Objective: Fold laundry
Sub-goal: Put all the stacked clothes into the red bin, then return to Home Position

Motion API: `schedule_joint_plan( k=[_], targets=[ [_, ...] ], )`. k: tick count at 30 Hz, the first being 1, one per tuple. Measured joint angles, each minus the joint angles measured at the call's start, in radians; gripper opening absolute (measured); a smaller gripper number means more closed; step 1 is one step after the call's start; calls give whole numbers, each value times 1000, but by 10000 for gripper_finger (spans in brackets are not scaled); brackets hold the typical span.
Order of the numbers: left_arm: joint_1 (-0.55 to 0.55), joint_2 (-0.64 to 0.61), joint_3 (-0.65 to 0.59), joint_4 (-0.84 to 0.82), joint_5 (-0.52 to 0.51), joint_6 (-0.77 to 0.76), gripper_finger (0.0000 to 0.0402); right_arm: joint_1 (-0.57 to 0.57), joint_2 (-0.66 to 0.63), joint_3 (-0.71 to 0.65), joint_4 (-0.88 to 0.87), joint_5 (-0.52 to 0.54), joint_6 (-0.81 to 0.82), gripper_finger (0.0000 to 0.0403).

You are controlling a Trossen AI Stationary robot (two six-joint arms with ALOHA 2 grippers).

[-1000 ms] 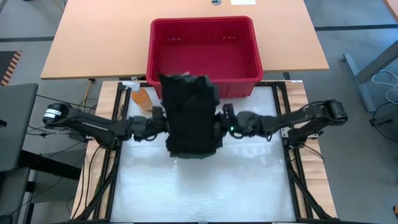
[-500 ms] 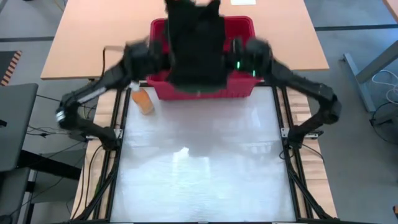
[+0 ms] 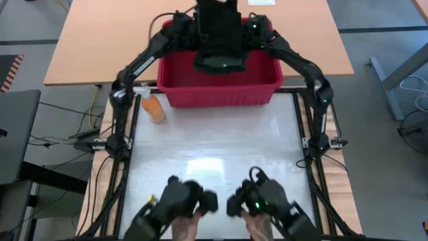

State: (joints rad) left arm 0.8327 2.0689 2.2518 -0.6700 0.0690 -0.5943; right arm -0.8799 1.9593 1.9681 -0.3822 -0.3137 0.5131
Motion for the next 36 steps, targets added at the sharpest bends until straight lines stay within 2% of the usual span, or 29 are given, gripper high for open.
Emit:
schedule_joint_plan(
  k=[4, 8, 14, 16, 22, 27, 31, 36],
  targets=[
    [50, 128, 41, 6, 16, 14, 0, -43, 114, -1, 56, -6, -13, 72],
    [79, 205, 50, 6, 46, 18, 0, -61, 203, -2, 61, -42, -17, 72],
    [80, 242, 52, -19, -21, 73, 0, -61, 267, -4, 84, -32, -41, 72],
    [79, 242, 53, -49, -76, 91, 3, -62, 273, -3, 80, -26, -40, 76],
    [77, 238, 54, -109, -216, 154, 46, -66, 267, -3, 66, 25, -36, 168],
    [81, 235, 81, -210, -376, 246, 90, -96, 227, 0, 26, 24, -38, 235],
    [82, 223, 103, -262, -461, 300, 111, -122, 197, 0, -15, 24, -50, 251],
    [82, 169, 101, -262, -497, 338, 112, -145, 111, 0, -62, 25, -88, 254]
  ],
)
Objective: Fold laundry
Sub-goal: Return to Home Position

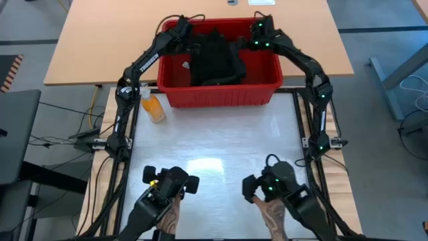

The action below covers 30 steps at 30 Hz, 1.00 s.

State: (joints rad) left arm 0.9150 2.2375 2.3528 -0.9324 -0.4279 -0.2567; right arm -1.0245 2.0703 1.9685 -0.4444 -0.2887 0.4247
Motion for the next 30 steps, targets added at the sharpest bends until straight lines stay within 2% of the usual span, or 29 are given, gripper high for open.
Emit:
schedule_joint_plan(
  k=[7, 11, 13, 18, 22, 25, 27, 30],
  targets=[
    [2, -85, -1, 7, 0, 46, 111, -12, -121, -1, -93, 15, -89, 255],
    [-13, -164, -2, 30, 11, 117, 111, -10, -219, -1, -123, -42, -189, 255],
    [-31, -223, -3, 49, 45, 152, 111, 6, -276, -1, -146, -63, -241, 255],
    [-111, -386, -2, 17, 224, 224, 111, 111, -438, -3, -266, -76, -385, 255],
    [-229, -509, -2, -66, 366, 260, 111, 257, -564, -52, -323, -30, -448, 255],
    [-365, -594, -11, -147, 467, 302, 111, 394, -674, -147, -321, -15, -459, 255],
    [-489, -653, -72, -162, 450, 316, 111, 504, -757, -251, -308, 12, -459, 255],
    [-697, -746, -270, -72, 287, 315, 111, 693, -900, -488, -206, 108, -441, 255]
  ],
)
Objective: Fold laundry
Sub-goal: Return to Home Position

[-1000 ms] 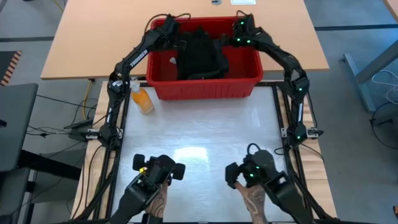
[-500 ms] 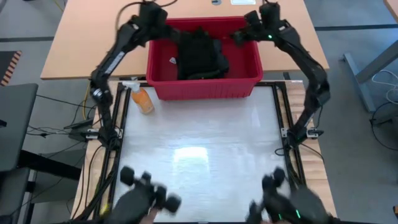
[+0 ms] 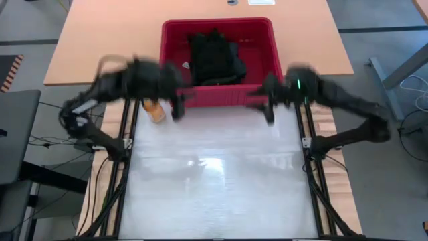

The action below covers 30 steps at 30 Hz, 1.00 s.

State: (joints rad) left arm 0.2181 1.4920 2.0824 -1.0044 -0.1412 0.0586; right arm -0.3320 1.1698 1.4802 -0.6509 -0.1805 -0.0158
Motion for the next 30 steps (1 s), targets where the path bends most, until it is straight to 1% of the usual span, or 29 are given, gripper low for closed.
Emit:
schedule_joint_plan(
  k=[2, 3, 4, 6, 9, 10, 12, 14, 16, 17, 23, 25, 27, 30],
  targets=[
    [-122, -78, -200, 129, -121, -11, 111, 126, -97, -191, 133, 114, 43, 255],
    [-173, -120, -306, 192, -164, -15, 111, 184, -145, -283, 207, 174, 68, 255],
    [-216, -164, -422, 275, -190, -18, 111, 239, -190, -374, 281, 227, 87, 255],
    [-284, -245, -641, 448, -192, -16, 111, 328, -269, -537, 439, 295, 112, 255],
    [-343, -335, -963, 757, -125, -18, 111, 421, -347, -741, 649, 315, 121, 255],
    [-355, -355, -1060, 865, -118, -35, 111, 445, -360, -794, 720, 316, 122, 255],
    [-369, -390, -1226, 1071, -119, -82, 111, 486, -379, -889, 832, 317, 124, 255],
    [-372, -420, -1365, 1234, -131, -121, 111, 510, -391, -952, 893, 313, 123, 255],
    [-372, -436, -1477, 1336, -141, -151, 111, 516, -403, -994, 892, 315, 122, 255],
    [-372, -446, -1527, 1360, -149, -165, 111, 514, -408, -1013, 888, 315, 122, 255],
    [-372, -533, -1740, 1480, -162, -210, 111, 465, -441, -1101, 891, 314, 163, 255],
    [-371, -562, -1807, 1551, -154, -219, 111, 434, -446, -1135, 907, 314, 192, 255],
    [-363, -614, -1865, 1643, -146, -205, 111, 399, -446, -1170, 957, 310, 202, 255],
    [-345, -714, -1952, 1696, -132, -202, 111, 345, -462, -1203, 999, 281, 204, 255]
  ],
)
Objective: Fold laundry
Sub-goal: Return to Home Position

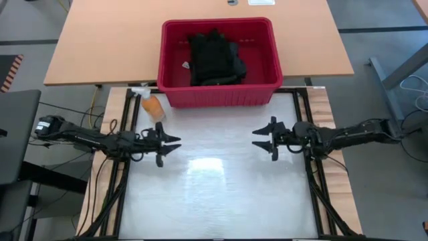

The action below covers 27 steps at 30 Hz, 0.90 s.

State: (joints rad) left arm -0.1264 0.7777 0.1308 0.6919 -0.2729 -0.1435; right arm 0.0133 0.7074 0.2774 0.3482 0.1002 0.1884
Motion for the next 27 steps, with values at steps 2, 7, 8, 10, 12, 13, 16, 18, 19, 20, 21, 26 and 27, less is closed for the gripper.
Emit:
schedule_joint_plan(
  k=[2, 7, 8, 10, 12, 13, 16, 18, 19, 20, 21, 26, 27],
  targets=[
    [12, -83, -42, 2, 7, -9, 111, -35, -18, -8, -7, -33, 26, 254],
    [37, -325, -77, -156, 71, -2, 109, -89, -140, -7, -110, -98, 42, 238],
    [41, -374, -78, -203, 72, 4, 107, -97, -170, -7, -148, -97, 40, 232],
    [51, -466, -78, -275, 74, 7, 102, -116, -229, -7, -212, -82, 30, 219],
    [59, -554, -78, -349, 86, 18, 96, -132, -285, -8, -256, -77, 17, 205],
    [62, -593, -78, -385, 89, 25, 93, -140, -308, -12, -258, -75, 13, 197],
    [68, -701, -78, -512, 79, 42, 83, -165, -377, -56, -236, -74, -2, 169],
    [70, -759, -78, -583, 64, 50, 77, -181, -414, -92, -228, -62, 0, 150],
    [70, -780, -78, -609, 58, 48, 75, -189, -434, -113, -213, -59, 11, 141],
    [70, -777, -78, -613, 56, 44, 73, -193, -453, -132, -207, -58, 22, 133],
    [70, -776, -78, -618, 59, 43, 71, -196, -471, -150, -205, -57, 36, 125],
    [70, -767, -92, -647, 72, 31, 67, -197, -531, -268, -144, -49, 93, 97],
    [70, -767, -102, -650, 64, 20, 67, -197, -538, -267, -150, -43, 100, 94]
  ],
)
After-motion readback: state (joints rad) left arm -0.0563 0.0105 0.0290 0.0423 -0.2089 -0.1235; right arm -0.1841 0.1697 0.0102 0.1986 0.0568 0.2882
